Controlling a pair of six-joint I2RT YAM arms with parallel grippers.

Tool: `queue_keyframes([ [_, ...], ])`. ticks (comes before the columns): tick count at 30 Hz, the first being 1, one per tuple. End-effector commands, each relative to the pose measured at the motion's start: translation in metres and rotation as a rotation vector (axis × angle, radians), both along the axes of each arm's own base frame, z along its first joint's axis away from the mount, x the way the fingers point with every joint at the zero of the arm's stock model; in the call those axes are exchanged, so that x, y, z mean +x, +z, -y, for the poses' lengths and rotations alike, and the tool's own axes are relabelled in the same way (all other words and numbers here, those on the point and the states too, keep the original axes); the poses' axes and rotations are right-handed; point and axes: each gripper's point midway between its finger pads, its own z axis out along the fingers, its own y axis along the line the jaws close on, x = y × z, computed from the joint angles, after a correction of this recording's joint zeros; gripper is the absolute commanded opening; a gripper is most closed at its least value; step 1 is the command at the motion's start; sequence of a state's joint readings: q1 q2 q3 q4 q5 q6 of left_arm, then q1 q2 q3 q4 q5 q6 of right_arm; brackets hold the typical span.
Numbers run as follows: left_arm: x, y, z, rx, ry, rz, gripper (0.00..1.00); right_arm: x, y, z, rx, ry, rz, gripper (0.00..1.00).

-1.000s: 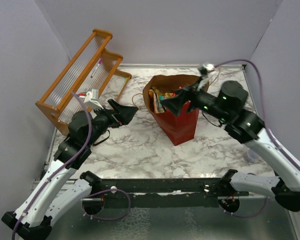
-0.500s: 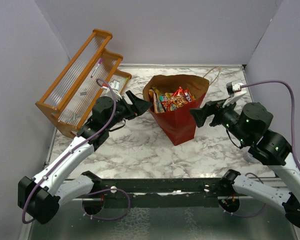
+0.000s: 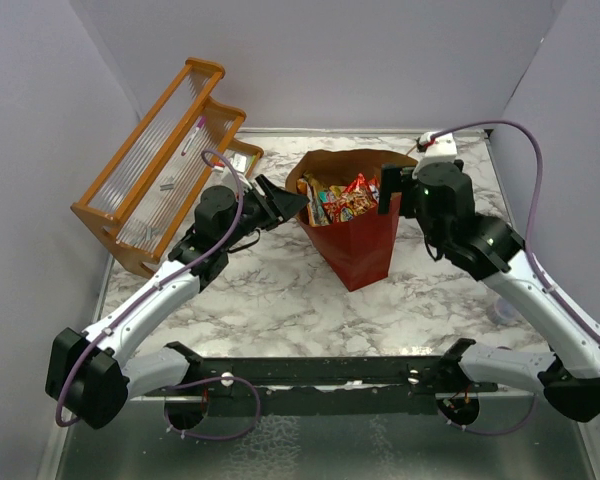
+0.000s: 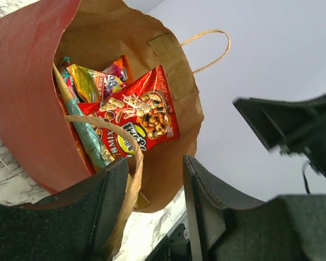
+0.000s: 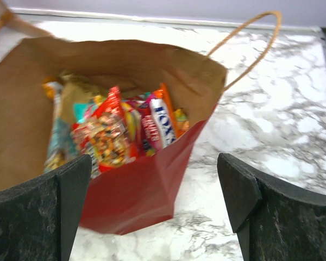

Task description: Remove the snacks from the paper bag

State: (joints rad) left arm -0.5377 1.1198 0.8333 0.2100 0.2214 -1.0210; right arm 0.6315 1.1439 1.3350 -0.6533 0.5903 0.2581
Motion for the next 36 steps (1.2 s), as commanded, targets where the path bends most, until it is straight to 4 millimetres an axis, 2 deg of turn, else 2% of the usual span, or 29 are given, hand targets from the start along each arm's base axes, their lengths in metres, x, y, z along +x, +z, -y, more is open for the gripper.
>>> queue_keyframes([
  [1,-0.006,0.023,-0.001,-0.039,-0.019,0.053,0.44,0.042,0.014,0.036,0.076,-0.036,0.025,1.0],
  [7,-0.003,0.026,-0.003,-0.04,-0.01,0.04,0.37,0.088,0.008,0.052,0.188,0.047,-0.02,0.96],
  [11,0.0,0.027,-0.005,-0.027,-0.001,0.026,0.33,0.117,0.003,0.056,0.237,0.122,-0.031,0.86],
  [15,0.004,0.027,-0.007,-0.022,0.007,0.009,0.24,0.14,-0.013,0.06,0.264,0.176,-0.088,0.58],
  [18,0.006,0.03,-0.011,-0.026,0.009,0.005,0.19,0.144,-0.016,0.059,0.247,0.197,-0.102,0.38],
  [24,0.013,0.033,-0.029,-0.004,0.029,-0.011,0.0,0.128,-0.016,0.039,0.285,0.32,-0.084,0.2],
  [28,0.016,0.042,-0.042,-0.012,0.029,-0.003,0.0,0.108,-0.016,0.023,0.326,0.412,-0.11,0.04],
  [36,0.018,0.071,-0.077,0.069,0.084,0.055,0.0,0.035,-0.006,-0.022,0.466,0.654,-0.149,0.02],
])
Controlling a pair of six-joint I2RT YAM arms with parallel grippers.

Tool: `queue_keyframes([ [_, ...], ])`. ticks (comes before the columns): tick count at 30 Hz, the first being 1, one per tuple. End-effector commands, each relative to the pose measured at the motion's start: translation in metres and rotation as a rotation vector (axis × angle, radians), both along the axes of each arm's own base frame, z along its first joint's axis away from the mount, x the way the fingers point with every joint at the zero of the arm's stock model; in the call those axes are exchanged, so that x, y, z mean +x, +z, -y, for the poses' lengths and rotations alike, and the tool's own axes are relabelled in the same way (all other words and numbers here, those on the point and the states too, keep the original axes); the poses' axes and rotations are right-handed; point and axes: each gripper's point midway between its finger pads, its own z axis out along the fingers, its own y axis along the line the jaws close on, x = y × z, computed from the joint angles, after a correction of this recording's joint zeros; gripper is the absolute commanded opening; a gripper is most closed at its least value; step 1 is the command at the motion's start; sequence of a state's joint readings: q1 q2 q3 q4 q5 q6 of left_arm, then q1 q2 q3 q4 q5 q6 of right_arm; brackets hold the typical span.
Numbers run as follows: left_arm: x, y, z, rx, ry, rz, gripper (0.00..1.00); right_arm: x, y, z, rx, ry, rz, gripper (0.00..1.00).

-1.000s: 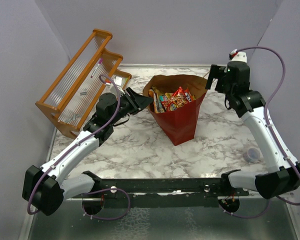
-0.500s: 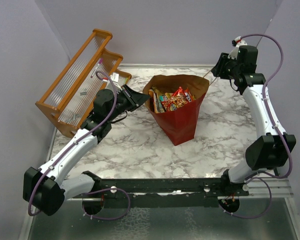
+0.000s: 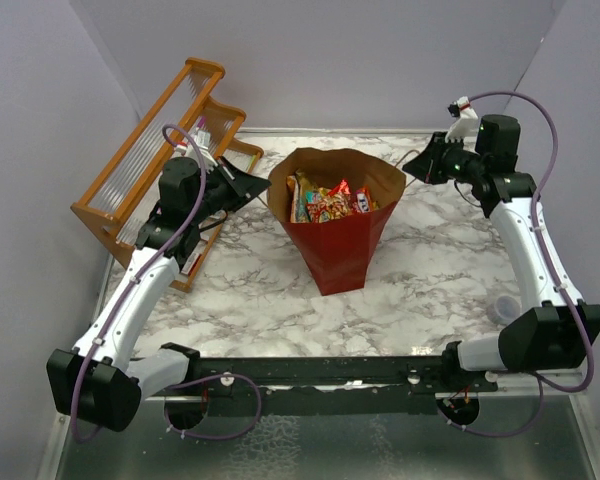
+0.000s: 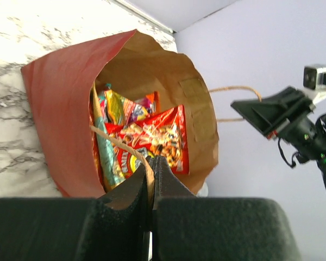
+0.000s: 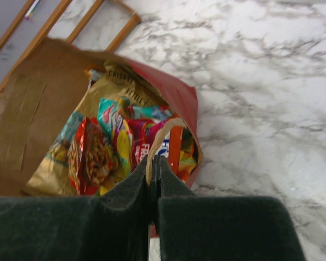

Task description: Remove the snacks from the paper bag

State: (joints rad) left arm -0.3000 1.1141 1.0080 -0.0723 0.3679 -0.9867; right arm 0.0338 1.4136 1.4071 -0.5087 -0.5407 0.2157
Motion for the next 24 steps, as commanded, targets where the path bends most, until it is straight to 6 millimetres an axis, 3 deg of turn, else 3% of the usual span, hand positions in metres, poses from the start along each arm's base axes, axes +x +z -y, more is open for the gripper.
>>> queue_keyframes([
  [1,-0.008,0.053,-0.018,0.042,0.0,0.144,0.0,-0.055,0.031,-0.041,0.135,0.21,0.039,0.02],
  [5,-0.002,0.063,-0.03,0.095,0.026,0.162,0.0,-0.096,0.036,-0.081,0.26,0.348,0.024,0.03],
  [11,0.009,0.079,-0.051,0.189,0.073,0.19,0.0,-0.145,0.021,-0.131,0.412,0.5,-0.065,0.04],
  [18,0.019,0.098,-0.07,0.285,0.122,0.228,0.0,-0.15,0.024,-0.143,0.428,0.519,-0.057,0.05],
  [21,0.019,0.109,-0.069,0.299,0.099,0.268,0.0,-0.152,0.023,-0.144,0.426,0.534,-0.059,0.06],
  [24,0.015,0.115,-0.058,0.276,0.029,0.314,0.0,-0.157,0.009,-0.139,0.377,0.517,-0.08,0.11],
])
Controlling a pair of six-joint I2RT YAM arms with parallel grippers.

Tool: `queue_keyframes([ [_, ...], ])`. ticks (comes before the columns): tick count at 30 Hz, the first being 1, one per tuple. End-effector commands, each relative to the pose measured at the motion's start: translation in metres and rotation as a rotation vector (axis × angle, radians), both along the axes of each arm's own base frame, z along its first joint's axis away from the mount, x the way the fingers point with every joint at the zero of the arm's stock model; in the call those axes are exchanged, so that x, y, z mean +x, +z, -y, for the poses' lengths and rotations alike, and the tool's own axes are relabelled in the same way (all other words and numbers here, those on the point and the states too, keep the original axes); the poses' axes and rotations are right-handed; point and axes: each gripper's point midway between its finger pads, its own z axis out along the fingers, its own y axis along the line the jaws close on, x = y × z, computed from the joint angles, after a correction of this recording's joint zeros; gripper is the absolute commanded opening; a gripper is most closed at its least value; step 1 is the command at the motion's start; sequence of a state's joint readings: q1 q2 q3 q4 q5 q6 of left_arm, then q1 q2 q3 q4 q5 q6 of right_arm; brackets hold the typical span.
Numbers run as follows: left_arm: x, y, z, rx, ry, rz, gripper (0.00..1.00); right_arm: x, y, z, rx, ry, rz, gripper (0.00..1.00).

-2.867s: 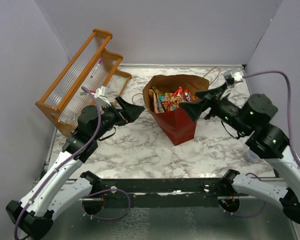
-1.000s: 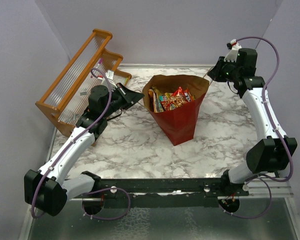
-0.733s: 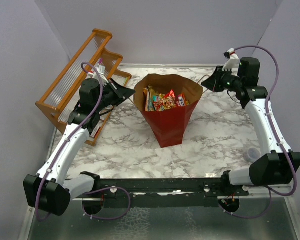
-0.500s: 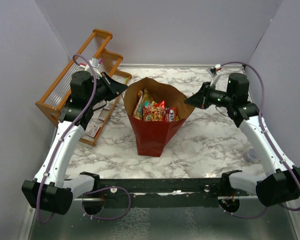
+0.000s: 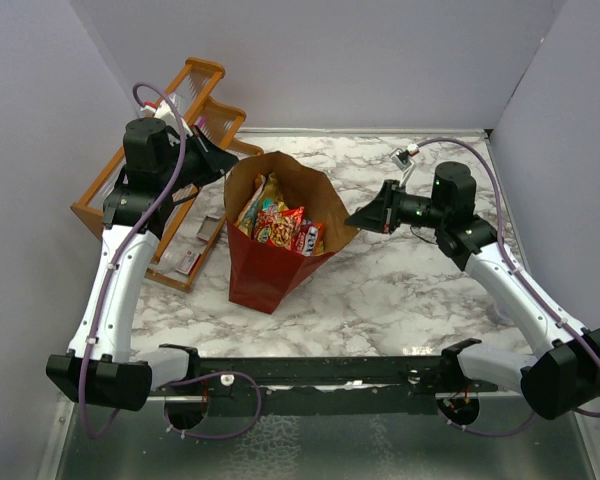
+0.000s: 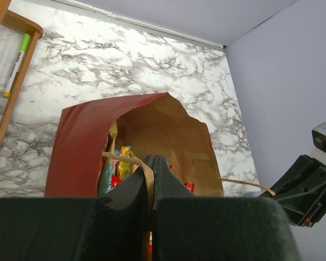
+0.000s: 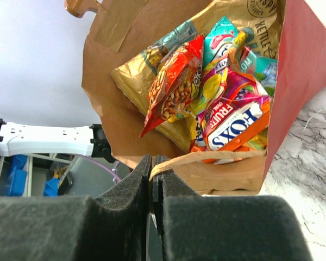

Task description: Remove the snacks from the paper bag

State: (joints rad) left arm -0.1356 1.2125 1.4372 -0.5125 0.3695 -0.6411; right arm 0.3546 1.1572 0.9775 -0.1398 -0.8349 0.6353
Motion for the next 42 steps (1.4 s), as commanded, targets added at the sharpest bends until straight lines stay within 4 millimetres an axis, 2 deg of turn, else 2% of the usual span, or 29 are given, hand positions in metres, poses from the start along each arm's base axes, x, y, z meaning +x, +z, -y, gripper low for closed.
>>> queue_keyframes([
  [1,-0.008,0.058,0.013,-0.026,-0.116,0.224,0.0,-0.012,0.008,0.004,-0.019,0.019,0.072,0.14],
  [6,-0.026,0.046,0.039,-0.147,-0.288,0.21,0.0,-0.006,-0.034,0.036,-0.222,-0.178,-0.005,0.31],
  [8,-0.036,0.041,0.05,-0.23,-0.361,0.186,0.0,-0.006,-0.042,0.052,-0.31,-0.244,-0.019,0.41],
  [11,-0.047,0.037,0.057,-0.307,-0.412,0.153,0.0,-0.008,-0.041,0.078,-0.424,-0.336,0.013,0.65],
  [14,-0.049,0.032,0.053,-0.284,-0.383,0.141,0.0,-0.006,-0.026,0.107,-0.476,-0.507,0.036,0.95],
  [15,-0.049,0.032,0.053,-0.279,-0.379,0.138,0.0,-0.007,-0.018,0.112,-0.467,-0.544,0.049,1.0],
  [16,-0.05,0.032,0.053,-0.28,-0.38,0.135,0.0,-0.008,-0.007,0.113,-0.449,-0.554,0.072,0.99],
  [21,-0.05,0.036,0.053,-0.285,-0.379,0.134,0.0,-0.004,0.048,0.098,-0.387,-0.485,0.162,1.0],
  [23,-0.05,0.039,0.052,-0.288,-0.374,0.139,0.0,0.0,0.062,0.087,-0.354,-0.436,0.177,0.98],
  [27,-0.049,0.043,0.053,-0.304,-0.371,0.133,0.0,0.004,0.067,0.047,-0.256,-0.249,0.116,0.89],
  [30,-0.05,0.044,0.053,-0.315,-0.37,0.133,0.0,-0.001,0.058,0.011,-0.168,-0.13,0.025,0.86],
  [34,-0.049,0.042,0.053,-0.32,-0.367,0.127,0.0,0.002,0.029,-0.029,-0.209,-0.132,-0.029,0.86],
  [37,-0.049,0.041,0.054,-0.323,-0.373,0.12,0.0,0.014,0.001,-0.035,-0.201,-0.219,-0.139,0.86],
  [42,-0.053,0.043,0.054,-0.327,-0.381,0.125,0.0,0.017,-0.02,-0.051,-0.108,-0.224,-0.243,0.81],
])
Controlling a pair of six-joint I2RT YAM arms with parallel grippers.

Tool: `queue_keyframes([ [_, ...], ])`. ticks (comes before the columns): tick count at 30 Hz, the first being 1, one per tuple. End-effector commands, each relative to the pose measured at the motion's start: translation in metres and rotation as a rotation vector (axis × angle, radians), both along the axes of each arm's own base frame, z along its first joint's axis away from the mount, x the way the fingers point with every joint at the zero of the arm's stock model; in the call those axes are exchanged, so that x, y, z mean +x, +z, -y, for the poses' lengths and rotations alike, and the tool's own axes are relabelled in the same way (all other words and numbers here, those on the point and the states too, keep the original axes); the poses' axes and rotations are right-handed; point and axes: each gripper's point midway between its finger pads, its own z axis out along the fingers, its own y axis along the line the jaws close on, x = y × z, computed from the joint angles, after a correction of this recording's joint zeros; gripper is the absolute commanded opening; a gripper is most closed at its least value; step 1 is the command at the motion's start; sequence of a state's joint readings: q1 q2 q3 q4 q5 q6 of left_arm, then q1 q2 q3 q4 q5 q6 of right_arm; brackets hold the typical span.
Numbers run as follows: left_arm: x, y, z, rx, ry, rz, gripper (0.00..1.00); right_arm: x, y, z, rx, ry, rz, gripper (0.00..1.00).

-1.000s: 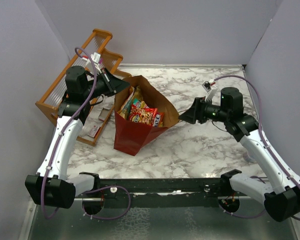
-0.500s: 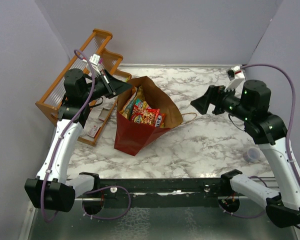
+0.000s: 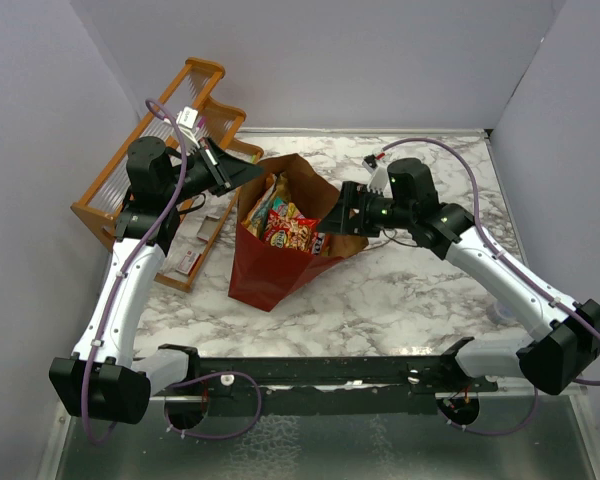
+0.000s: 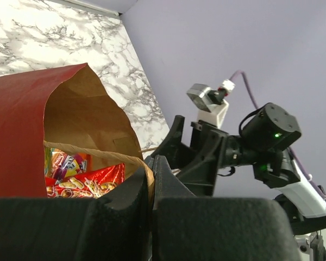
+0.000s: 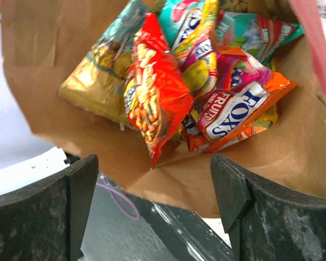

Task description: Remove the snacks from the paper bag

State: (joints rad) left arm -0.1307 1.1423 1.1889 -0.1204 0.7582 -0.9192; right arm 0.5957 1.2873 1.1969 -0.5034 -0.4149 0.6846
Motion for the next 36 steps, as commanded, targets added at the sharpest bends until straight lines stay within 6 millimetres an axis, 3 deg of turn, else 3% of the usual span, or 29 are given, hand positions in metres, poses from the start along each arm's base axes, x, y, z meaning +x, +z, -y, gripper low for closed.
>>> queue_keyframes([
  [1,-0.015,0.034,0.002,-0.031,-0.039,0.112,0.0,0.016,0.007,-0.019,0.147,-0.074,-0.037,0.81],
  [7,-0.017,0.032,0.003,-0.045,-0.045,0.107,0.0,0.011,-0.014,-0.049,0.147,-0.043,-0.095,0.79],
  [14,-0.023,0.035,0.003,-0.054,-0.055,0.116,0.0,0.016,-0.03,-0.064,0.138,-0.089,-0.124,0.75],
  [21,-0.026,0.037,0.004,-0.056,-0.065,0.124,0.0,0.016,-0.046,-0.068,0.127,-0.107,-0.148,0.59],
  [23,-0.026,0.039,0.003,-0.053,-0.065,0.132,0.0,0.018,-0.047,-0.067,0.12,-0.117,-0.14,0.52],
  [24,-0.026,0.04,0.003,-0.049,-0.064,0.136,0.0,0.019,-0.047,-0.066,0.114,-0.121,-0.133,0.43],
  [26,-0.025,0.038,0.002,-0.027,-0.056,0.139,0.0,0.022,-0.046,-0.064,0.106,-0.133,-0.116,0.27],
  [30,-0.022,0.036,-0.004,0.037,-0.015,0.155,0.0,0.023,-0.028,-0.067,0.14,-0.117,-0.078,0.08],
  [33,-0.017,0.034,-0.011,0.103,0.033,0.175,0.0,0.024,-0.009,-0.07,0.174,-0.103,-0.047,0.01],
  [36,-0.01,0.033,-0.019,0.177,0.073,0.196,0.0,0.024,0.017,-0.072,0.23,-0.089,0.006,0.01],
])
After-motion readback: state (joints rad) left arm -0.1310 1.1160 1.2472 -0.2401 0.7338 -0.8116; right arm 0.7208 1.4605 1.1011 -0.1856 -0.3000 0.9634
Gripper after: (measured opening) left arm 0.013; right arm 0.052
